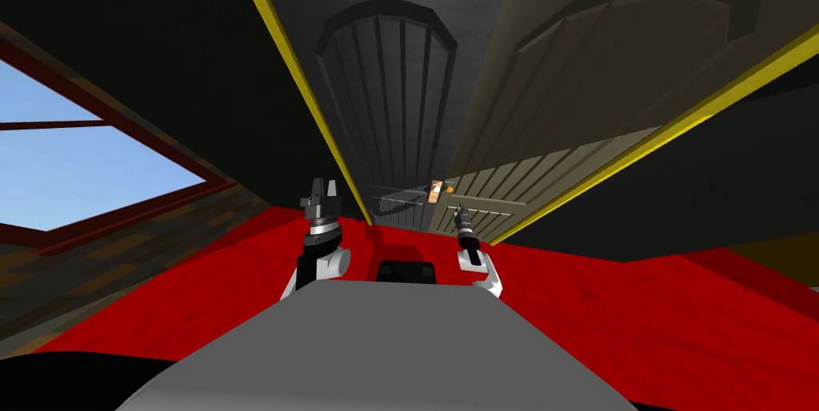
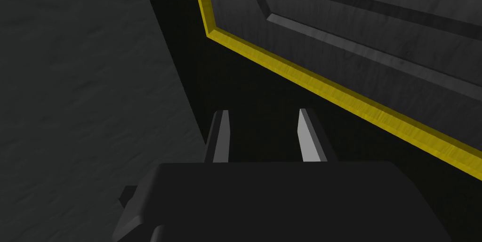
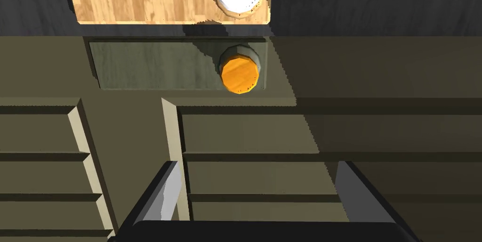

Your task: Pull the door open

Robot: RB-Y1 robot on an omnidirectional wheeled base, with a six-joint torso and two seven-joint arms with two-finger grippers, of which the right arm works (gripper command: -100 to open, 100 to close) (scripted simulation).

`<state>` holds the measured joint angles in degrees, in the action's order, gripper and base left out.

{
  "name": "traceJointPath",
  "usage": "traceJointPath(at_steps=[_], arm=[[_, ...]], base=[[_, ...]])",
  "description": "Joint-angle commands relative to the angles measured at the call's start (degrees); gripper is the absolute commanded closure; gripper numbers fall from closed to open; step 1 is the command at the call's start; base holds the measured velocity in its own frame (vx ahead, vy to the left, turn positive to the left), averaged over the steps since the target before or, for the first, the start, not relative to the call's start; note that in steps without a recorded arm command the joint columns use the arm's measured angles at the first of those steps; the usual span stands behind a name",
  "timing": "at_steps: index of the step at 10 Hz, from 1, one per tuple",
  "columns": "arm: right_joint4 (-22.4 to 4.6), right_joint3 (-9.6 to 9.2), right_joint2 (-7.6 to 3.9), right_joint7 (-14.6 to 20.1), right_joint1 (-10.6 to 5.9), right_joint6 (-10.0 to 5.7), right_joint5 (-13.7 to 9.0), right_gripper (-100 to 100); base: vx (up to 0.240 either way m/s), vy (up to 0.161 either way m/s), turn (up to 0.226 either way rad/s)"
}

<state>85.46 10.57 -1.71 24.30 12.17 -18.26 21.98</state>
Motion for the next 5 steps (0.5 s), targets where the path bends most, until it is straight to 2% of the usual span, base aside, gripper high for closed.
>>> traceJointPath(at_steps=[1,2,3,5], arm=[[-0.7,-0.03,0.52,0.5,-0.56,0.61,0.5,-100],[-0.4,-0.03,0.26,0.4,-0.29,0.39,0.3,-100],[-1.2,1.58,-1.17,0.6,0.43,0.64,-0.2,-100],[-2.2,3.62,-2.91,1.0,1.21,0.83,-0.9,-100]], base=[[0.17,-0.015,0.052],[0.069,-0.008,0.012],[-0.016,-0.008,-0.078],[-0.048,0.006,-0.06]])
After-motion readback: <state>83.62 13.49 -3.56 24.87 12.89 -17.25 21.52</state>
